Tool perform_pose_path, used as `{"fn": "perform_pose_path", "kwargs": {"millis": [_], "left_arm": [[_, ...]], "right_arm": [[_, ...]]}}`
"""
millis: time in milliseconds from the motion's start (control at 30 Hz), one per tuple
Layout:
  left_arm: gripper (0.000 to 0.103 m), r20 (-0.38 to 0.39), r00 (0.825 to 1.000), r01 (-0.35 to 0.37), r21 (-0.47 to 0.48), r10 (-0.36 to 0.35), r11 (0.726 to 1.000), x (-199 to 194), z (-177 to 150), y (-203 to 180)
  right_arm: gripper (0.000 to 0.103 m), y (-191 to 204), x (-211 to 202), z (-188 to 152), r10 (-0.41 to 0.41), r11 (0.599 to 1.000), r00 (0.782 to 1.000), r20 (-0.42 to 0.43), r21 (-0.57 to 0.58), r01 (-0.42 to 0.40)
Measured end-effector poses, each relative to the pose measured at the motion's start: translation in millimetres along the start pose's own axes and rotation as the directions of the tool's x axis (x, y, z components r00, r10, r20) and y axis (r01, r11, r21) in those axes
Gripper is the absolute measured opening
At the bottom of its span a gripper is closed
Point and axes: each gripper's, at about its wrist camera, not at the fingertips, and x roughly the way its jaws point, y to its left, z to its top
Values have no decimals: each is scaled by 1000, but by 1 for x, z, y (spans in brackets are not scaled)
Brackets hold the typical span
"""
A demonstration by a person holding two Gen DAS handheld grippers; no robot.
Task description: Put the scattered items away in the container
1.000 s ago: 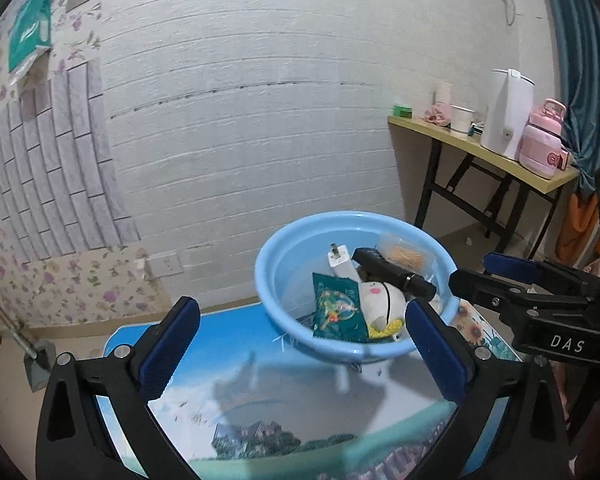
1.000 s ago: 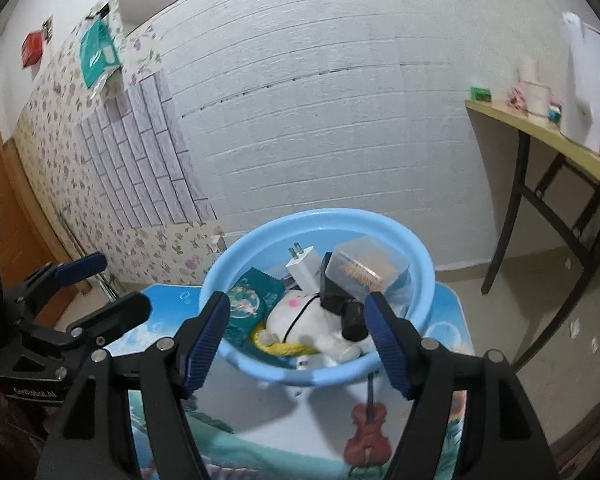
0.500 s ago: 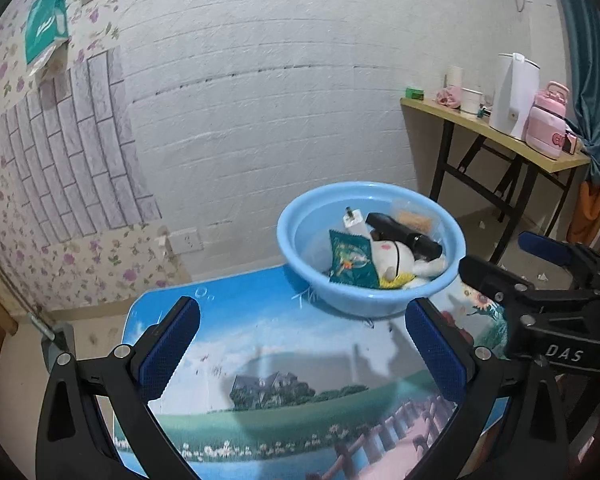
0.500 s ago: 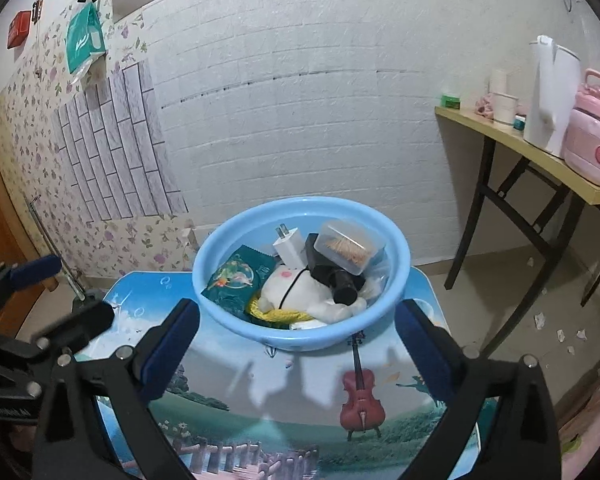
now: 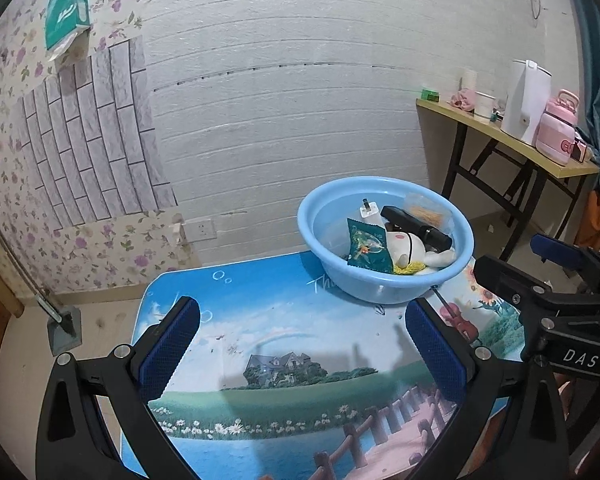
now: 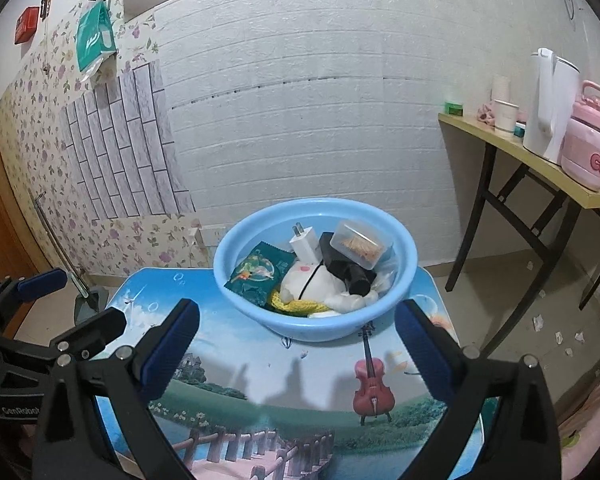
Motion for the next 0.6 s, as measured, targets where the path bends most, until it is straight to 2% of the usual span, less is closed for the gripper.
{"fn": "perform_pose_path", "kwargs": {"millis": [133, 267, 500, 600], "left_arm": [[103, -8, 1000, -25, 4, 25, 1000, -2, -3, 1], [103, 17, 999, -44, 24, 43, 999, -7, -6, 1], [103, 36, 999, 17, -4, -17, 1000, -13, -8, 6], [103, 72, 997, -39, -14, 40, 999, -17, -11, 6]], "right_arm": [[100, 2, -1, -3, 2, 1000, 1000, -6, -9, -2], [100, 6, 0, -5, 6, 1000, 1000, -18, -18, -6], [100, 11, -1, -6, 17, 999, 1000, -20, -29, -18], [100, 13, -1, -6, 23, 999, 999, -25, -35, -24]]}}
